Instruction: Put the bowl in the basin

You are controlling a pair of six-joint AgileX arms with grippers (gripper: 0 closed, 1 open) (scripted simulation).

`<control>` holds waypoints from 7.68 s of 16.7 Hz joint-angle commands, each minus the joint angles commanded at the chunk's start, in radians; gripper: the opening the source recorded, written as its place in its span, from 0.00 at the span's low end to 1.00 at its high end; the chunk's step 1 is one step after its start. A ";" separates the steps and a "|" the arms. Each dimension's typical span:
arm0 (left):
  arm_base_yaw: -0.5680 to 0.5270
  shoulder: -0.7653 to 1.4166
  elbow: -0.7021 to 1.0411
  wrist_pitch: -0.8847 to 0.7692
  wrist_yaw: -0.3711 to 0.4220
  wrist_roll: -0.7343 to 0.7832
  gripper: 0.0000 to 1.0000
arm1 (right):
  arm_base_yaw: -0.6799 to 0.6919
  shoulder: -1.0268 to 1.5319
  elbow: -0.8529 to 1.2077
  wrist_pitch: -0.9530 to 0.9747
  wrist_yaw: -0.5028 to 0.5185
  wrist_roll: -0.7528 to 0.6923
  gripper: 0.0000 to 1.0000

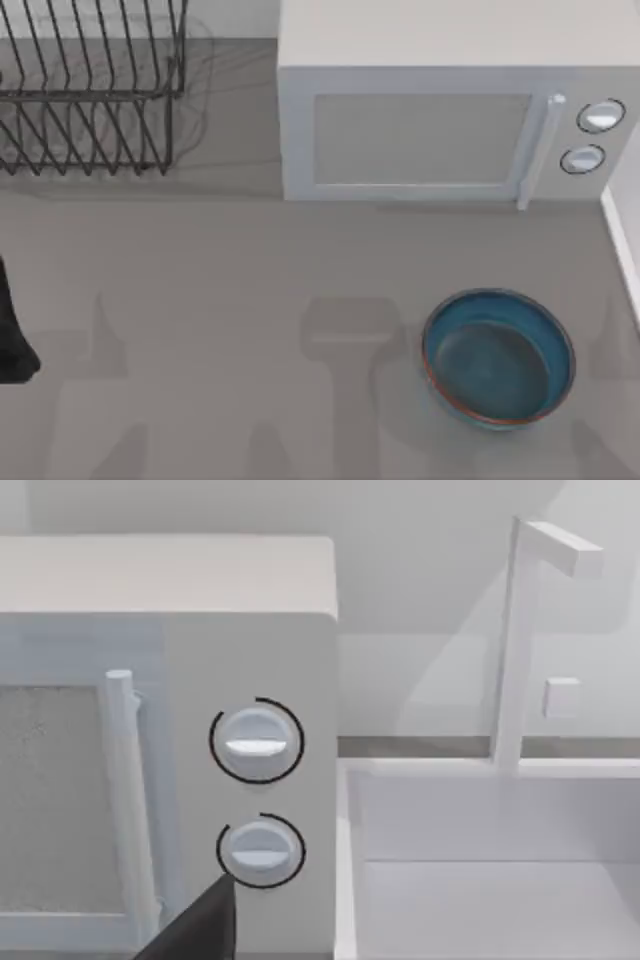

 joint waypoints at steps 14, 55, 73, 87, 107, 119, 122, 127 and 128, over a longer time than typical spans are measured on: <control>0.000 0.000 0.000 0.000 0.000 0.000 1.00 | 0.188 0.790 0.606 -0.579 0.003 0.197 1.00; 0.000 0.000 0.000 0.000 0.000 0.000 1.00 | 0.396 1.762 0.976 -0.786 0.001 0.409 0.47; 0.000 0.000 0.000 0.000 0.000 0.000 1.00 | 0.397 1.755 1.014 -0.826 0.001 0.409 0.00; 0.000 0.000 0.000 0.000 0.000 0.000 1.00 | 0.389 1.622 1.441 -1.388 0.001 0.400 0.00; 0.000 0.000 0.000 0.000 0.000 0.000 1.00 | -0.482 1.608 0.787 0.068 -0.229 0.134 0.00; 0.000 0.000 0.000 0.000 0.000 0.000 1.00 | -0.527 1.493 0.596 0.904 -0.501 0.018 0.00; 0.000 0.000 0.000 0.000 0.000 0.000 1.00 | -0.526 1.493 0.596 0.906 -0.502 0.018 0.00; 0.000 0.000 0.000 0.000 0.000 0.000 1.00 | -0.527 1.533 0.596 0.941 -0.504 0.021 0.00; 0.000 0.000 0.000 0.000 0.000 0.000 1.00 | -0.526 1.566 0.594 0.974 -0.507 0.022 0.00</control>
